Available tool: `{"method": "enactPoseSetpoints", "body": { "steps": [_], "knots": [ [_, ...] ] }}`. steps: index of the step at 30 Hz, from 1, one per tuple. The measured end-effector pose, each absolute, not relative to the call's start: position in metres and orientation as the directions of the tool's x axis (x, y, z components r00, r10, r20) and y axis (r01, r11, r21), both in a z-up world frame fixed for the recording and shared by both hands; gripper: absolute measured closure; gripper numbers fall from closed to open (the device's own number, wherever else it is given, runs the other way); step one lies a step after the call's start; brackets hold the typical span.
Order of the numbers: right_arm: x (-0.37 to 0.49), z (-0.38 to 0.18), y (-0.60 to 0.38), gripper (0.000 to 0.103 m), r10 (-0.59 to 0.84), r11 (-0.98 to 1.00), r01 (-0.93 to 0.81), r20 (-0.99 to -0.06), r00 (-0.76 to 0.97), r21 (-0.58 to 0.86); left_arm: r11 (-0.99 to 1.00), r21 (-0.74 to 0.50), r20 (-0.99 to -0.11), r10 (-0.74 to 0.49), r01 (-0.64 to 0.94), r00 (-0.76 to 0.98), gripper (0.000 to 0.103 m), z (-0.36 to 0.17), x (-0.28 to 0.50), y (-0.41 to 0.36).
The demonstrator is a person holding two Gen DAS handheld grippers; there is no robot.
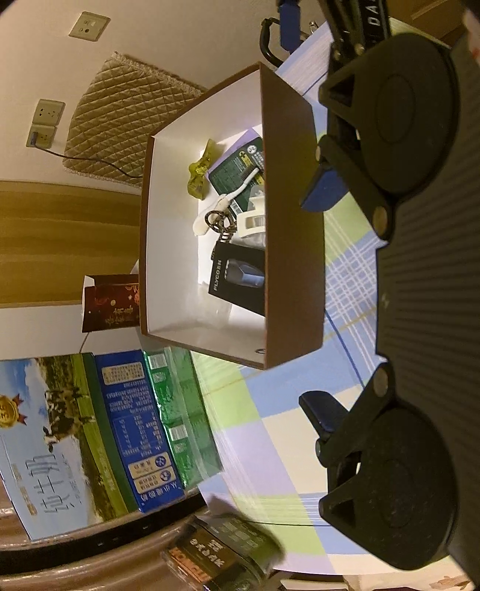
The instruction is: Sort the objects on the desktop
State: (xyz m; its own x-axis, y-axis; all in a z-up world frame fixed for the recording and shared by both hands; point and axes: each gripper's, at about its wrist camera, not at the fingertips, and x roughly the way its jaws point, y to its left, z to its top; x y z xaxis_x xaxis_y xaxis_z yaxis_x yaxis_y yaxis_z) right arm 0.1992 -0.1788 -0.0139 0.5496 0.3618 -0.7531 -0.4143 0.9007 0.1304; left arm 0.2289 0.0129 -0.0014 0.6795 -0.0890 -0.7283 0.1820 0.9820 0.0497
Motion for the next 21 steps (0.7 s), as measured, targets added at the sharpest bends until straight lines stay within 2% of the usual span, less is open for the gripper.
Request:
{"method": "enactPoseSetpoints", "body": {
  "steps": [21],
  "knots": [
    [0.151,-0.012,-0.16,0.002,0.39,0.857,-0.506,-0.757,0.524,0.091,0.988,0.03,-0.768,-0.073,0.15,0.636,0.001,0.0,0.175,0.024]
  ]
}}
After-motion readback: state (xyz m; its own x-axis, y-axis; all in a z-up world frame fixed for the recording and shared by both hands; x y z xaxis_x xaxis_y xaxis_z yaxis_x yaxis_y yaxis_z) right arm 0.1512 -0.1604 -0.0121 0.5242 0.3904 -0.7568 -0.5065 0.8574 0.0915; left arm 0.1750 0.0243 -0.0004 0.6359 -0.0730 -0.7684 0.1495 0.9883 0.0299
